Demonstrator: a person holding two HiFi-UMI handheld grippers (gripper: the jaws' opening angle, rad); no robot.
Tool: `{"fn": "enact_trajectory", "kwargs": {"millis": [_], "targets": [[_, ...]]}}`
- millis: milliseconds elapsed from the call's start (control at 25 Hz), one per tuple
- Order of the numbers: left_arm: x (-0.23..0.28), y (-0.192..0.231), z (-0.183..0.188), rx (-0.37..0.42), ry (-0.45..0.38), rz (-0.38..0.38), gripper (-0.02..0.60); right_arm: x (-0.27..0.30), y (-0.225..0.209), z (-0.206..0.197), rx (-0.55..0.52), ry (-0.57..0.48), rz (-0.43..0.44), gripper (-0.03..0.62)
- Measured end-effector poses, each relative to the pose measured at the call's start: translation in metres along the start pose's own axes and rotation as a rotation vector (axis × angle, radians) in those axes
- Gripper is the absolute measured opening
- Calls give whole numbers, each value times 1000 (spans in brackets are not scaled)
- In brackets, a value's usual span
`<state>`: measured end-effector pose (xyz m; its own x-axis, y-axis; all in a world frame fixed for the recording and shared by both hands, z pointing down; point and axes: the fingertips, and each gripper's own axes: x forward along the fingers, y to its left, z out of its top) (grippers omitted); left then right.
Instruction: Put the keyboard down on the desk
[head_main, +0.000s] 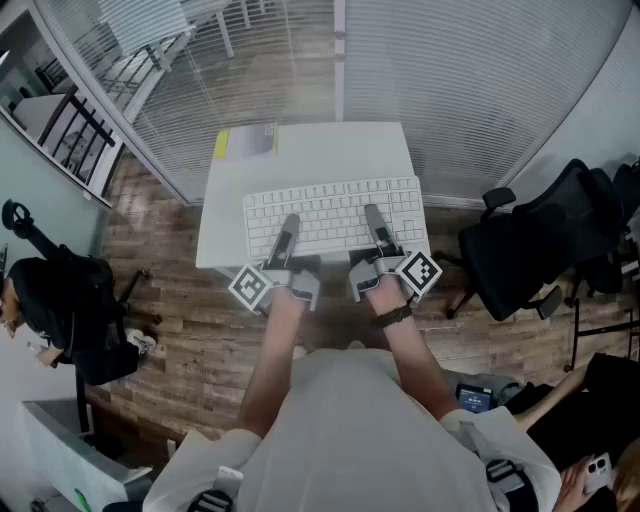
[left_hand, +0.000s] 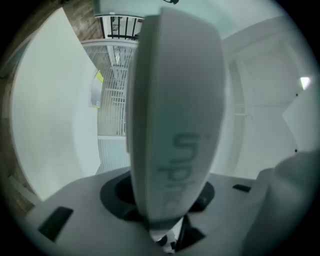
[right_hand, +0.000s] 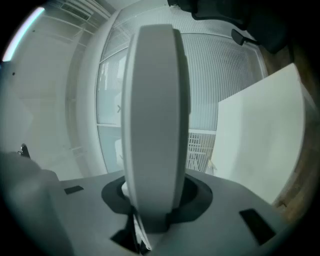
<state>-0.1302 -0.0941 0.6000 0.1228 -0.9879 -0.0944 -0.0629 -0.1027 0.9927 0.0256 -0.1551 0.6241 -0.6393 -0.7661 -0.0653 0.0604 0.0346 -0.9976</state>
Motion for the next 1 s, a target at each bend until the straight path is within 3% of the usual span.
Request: {"fn": "enact_trajectory", "kwargs": {"millis": [560,840,1000], "targets": [[0,-7,1,-9,-12,-17,137,1,5,-1,-7,14,-2,130],[0,-9,5,7,-32,12,141,8,5,-2,28,33,-4,130],[-23,-10,-20,16,-47,37,144,-25,-2,-1,46,48,-9,129]]}}
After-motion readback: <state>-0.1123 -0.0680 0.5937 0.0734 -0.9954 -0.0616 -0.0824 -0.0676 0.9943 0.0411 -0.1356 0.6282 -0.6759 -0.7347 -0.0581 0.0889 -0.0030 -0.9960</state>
